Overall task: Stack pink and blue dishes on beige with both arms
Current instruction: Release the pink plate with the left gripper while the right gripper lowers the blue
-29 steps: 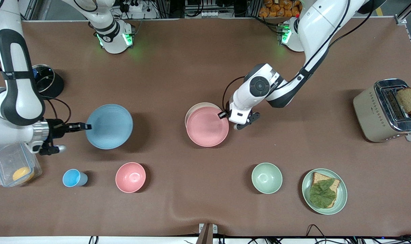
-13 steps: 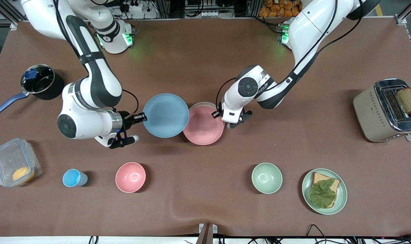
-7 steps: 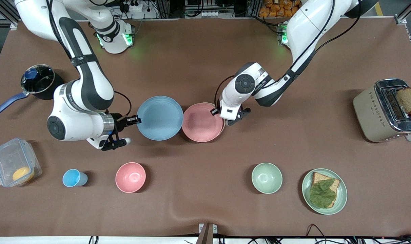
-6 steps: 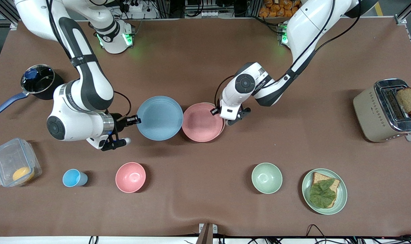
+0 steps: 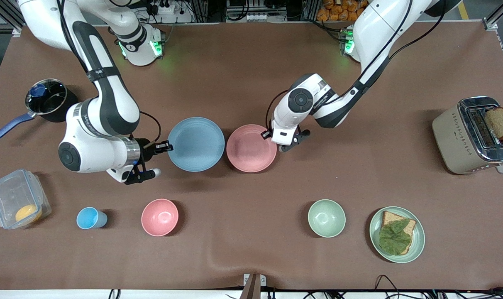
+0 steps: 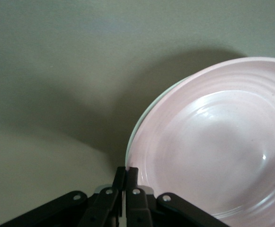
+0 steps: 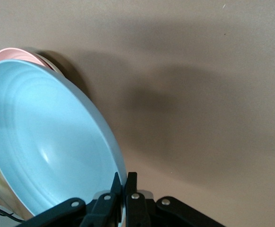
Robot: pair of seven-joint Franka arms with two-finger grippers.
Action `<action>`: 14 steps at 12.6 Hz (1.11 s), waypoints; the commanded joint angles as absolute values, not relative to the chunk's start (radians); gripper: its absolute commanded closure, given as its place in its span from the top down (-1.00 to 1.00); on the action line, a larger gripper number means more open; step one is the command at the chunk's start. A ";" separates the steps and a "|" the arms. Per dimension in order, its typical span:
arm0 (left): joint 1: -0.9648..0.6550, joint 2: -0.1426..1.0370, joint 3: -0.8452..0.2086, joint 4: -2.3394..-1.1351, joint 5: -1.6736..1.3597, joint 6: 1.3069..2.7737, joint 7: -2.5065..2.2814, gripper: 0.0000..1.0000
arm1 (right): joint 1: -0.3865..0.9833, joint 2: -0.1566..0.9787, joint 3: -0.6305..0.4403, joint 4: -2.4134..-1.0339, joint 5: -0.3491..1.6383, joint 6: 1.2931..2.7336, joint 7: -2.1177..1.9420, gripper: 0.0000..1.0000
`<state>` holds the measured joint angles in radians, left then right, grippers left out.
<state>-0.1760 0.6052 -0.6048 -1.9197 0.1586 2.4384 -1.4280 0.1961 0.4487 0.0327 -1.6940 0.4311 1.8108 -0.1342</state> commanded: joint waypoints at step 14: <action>0.177 0.189 -0.610 -1.671 0.209 1.818 -0.839 1.00 | 0.314 0.408 0.041 -1.795 0.437 1.951 0.009 -1.00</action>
